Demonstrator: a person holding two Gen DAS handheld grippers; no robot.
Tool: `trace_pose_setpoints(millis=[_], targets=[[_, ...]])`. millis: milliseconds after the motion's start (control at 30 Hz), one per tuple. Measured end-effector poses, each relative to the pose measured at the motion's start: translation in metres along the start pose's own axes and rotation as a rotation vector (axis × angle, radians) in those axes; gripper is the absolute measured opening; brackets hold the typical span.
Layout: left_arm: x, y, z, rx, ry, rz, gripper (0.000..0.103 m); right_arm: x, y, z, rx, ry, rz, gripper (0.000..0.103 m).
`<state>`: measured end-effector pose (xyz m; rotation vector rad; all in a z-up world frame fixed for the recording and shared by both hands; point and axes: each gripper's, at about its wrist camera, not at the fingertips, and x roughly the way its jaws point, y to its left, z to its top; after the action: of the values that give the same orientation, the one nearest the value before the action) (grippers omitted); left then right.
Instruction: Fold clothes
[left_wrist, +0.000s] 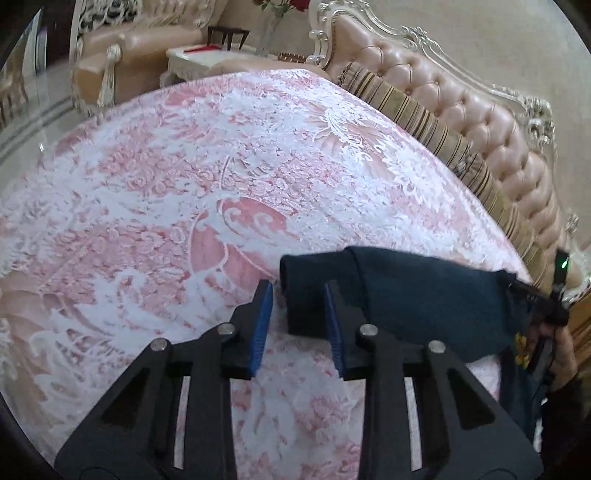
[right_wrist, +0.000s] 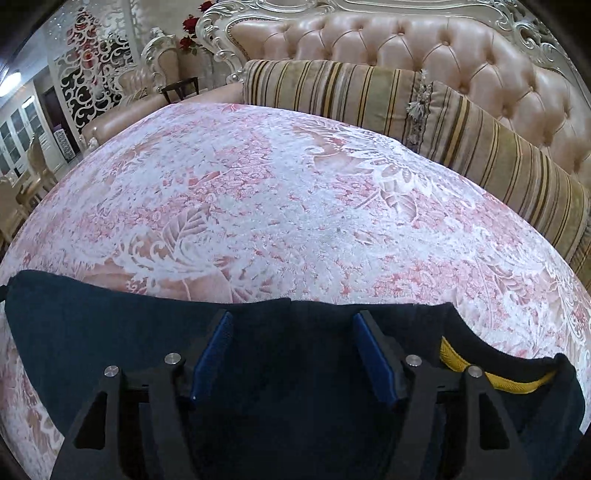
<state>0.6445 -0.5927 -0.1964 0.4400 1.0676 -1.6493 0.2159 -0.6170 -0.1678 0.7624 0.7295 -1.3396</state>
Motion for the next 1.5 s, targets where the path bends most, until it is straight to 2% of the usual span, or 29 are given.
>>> trace_pose_setpoints(millis=[133,200,233,267,400,500,567,633,667,733,867,1000,1100,1167,1333,1400,1500], targets=[[0.009,0.003,0.004,-0.045,0.029,-0.056,0.032,-0.021,-0.007,0.001,0.053,-0.045,-0.007,0.068],[0.008,0.002,0.003,-0.037,0.020,-0.056,0.022,-0.042,-0.008,-0.003,0.065,-0.091,-0.047,0.069],[0.008,0.000,0.003,-0.030,0.016,-0.051,0.012,-0.052,-0.008,-0.004,0.071,-0.114,-0.066,0.069],[0.007,-0.001,0.003,-0.023,0.013,-0.046,0.011,-0.062,-0.001,-0.006,0.054,-0.135,-0.076,0.069],[-0.001,-0.008,0.003,0.002,-0.007,-0.030,0.009,-0.094,0.053,-0.016,-0.086,-0.187,-0.070,0.077],[-0.008,-0.020,0.006,0.048,-0.018,0.001,0.009,-0.114,0.109,-0.029,-0.212,-0.223,0.025,0.078],[-0.009,-0.028,0.007,0.081,-0.020,0.039,0.009,-0.122,0.129,-0.038,-0.216,-0.247,0.045,0.078],[-0.006,-0.038,0.005,0.128,-0.011,0.080,0.009,-0.124,0.135,-0.046,-0.216,-0.232,0.046,0.078],[-0.005,-0.041,0.004,0.141,-0.010,0.092,0.008,-0.125,0.131,-0.050,-0.207,-0.230,0.026,0.078],[-0.011,-0.051,0.004,0.159,-0.023,0.099,0.007,-0.135,0.101,-0.065,-0.139,-0.226,-0.036,0.078],[-0.026,-0.091,0.007,0.233,-0.050,0.062,0.006,-0.160,0.009,-0.107,0.033,-0.192,-0.177,0.078],[-0.024,-0.170,0.005,0.345,-0.038,0.007,0.005,-0.170,-0.064,-0.155,0.141,-0.117,-0.258,0.079],[-0.005,-0.240,-0.005,0.430,-0.015,-0.027,0.005,-0.170,-0.099,-0.188,0.244,-0.085,-0.225,0.079],[0.016,-0.290,-0.020,0.485,0.014,-0.053,0.005,-0.176,-0.111,-0.204,0.299,-0.106,-0.192,0.079],[0.065,-0.403,-0.084,0.624,0.086,-0.088,0.004,-0.183,-0.117,-0.213,0.297,-0.126,-0.138,0.079],[0.083,-0.436,-0.114,0.676,0.112,-0.096,0.004,-0.187,-0.119,-0.216,0.296,-0.141,-0.130,0.079],[0.098,-0.448,-0.136,0.659,0.150,-0.126,0.004,-0.192,-0.125,-0.220,0.315,-0.147,-0.103,0.079]])
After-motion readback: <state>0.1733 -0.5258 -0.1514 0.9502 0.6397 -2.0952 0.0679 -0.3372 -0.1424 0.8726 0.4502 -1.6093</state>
